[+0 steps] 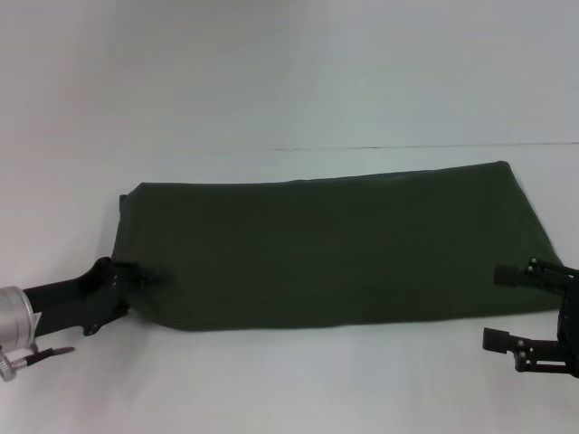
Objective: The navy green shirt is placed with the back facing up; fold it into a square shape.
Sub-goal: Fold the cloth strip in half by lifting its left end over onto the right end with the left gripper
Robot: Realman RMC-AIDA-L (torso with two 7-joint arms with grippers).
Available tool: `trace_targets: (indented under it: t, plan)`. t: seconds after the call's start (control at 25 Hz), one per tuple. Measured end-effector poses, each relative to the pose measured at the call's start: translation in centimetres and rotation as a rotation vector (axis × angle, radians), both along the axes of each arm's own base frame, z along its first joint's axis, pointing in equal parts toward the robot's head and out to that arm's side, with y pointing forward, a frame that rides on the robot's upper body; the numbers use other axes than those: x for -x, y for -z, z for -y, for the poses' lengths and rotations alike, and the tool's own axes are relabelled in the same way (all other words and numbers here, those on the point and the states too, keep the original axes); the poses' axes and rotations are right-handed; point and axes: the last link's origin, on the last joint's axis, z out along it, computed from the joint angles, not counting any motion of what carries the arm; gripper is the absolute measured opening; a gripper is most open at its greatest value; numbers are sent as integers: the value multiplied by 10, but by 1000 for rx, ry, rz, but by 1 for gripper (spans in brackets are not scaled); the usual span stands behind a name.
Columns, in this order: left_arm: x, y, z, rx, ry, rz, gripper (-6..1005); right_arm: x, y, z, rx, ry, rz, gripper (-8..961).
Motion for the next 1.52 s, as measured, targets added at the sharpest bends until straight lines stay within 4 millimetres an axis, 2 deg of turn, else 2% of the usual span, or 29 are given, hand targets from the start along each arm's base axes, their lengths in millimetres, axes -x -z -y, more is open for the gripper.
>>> trace_targets:
  t: [0.28, 0.52, 0.56, 0.76, 0.8, 0.84, 0.88, 0.92, 0.96, 1.12, 1.16, 1.32, 1.52]
  plan:
    - [-2, 1, -1, 0, 12, -6, 246, 0, 1, 1, 3, 2, -4, 915]
    - [0, -2, -2, -10, 10, -17, 46, -1, 2, 0, 2, 7, -4, 915]
    - [1, -4, -2, -16, 9, -24, 39, -1, 2, 0, 1, 8, -3, 915]
    - [19, -32, 2, -70, -7, -83, 12, -2, 2, -1, -3, 18, -2, 915]
    - [19, -32, 2, -70, -7, -83, 12, -2, 1, -1, -6, 21, -3, 915]
    - [27, -48, 5, -90, -7, -109, 12, -2, 1, -2, -9, 25, -2, 915]
    - [28, -52, 6, -94, -5, -116, 12, -3, 1, -2, -11, 28, -2, 915]
    - [33, -65, 9, -109, 2, -139, 12, -3, 1, -3, -14, 33, -1, 915]
    - [33, -65, 9, -109, 2, -139, 12, -3, 1, -3, -14, 37, -1, 915]
    - [43, -88, 18, -135, 5, -175, 11, -3, 3, -6, -20, 54, -1, 915]
    - [47, -100, 24, -150, 8, -188, 11, -3, 3, -7, -22, 58, -1, 915]
    - [52, -111, 31, -158, 17, -203, 11, -4, 4, -9, -23, 81, -4, 915]
    - [50, -111, 31, -157, 51, -214, 12, -5, 5, -10, -27, 104, -13, 915]
